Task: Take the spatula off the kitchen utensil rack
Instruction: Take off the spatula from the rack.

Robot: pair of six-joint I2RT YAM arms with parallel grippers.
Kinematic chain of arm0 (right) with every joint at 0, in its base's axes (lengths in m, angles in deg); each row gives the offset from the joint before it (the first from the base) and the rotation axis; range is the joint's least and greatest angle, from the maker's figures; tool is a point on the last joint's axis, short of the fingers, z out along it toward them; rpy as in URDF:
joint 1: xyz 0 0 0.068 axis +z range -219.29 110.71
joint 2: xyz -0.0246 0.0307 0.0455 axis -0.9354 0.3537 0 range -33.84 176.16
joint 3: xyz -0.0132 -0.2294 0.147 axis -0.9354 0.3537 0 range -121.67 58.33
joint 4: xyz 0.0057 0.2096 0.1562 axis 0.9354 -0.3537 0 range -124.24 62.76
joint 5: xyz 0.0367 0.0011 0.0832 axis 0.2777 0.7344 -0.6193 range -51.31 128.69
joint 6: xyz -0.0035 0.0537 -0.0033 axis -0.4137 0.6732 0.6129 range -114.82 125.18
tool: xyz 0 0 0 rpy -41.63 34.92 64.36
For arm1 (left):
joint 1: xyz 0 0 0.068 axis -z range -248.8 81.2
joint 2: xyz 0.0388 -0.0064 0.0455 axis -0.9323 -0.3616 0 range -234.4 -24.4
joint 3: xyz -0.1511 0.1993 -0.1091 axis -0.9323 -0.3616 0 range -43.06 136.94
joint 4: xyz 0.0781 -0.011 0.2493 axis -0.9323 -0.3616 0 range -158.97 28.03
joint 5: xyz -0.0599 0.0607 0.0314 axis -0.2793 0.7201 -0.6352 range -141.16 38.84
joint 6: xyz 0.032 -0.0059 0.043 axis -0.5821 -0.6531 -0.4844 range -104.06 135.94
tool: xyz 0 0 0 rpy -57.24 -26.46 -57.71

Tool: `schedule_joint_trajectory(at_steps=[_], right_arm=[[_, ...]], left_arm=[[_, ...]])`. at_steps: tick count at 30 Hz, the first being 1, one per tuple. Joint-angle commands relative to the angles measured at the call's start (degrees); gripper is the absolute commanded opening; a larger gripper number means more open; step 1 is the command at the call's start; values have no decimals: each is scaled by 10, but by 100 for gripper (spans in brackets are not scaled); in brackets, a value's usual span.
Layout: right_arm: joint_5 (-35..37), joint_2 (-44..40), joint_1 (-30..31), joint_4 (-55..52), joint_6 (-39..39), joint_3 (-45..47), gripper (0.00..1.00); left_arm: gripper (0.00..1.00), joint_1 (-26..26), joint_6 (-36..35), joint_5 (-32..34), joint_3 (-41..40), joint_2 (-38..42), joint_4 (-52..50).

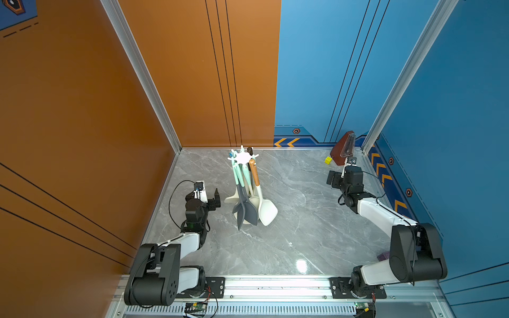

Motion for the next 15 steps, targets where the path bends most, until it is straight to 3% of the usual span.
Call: schedule_joint_trajectory(at_steps=[1,5,8,11,15], right_arm=[[-33,-13,19,-150,43,-4,100],[-77,-56,30,-175,58,6,100],[-80,-97,34,-199,65,10,100],[-83,-135,40,-225,64,4,100],[-107,-171,47,-262,64,-10,100]], left_arm=[[98,-1,27,8,-20,65,-39],[98,6,48,-5,-11,149,-145],[98,14,72,21,-6,213,-212],[99,52,83,24,0,243,-240],[99,115,83,84,24,284,-306]])
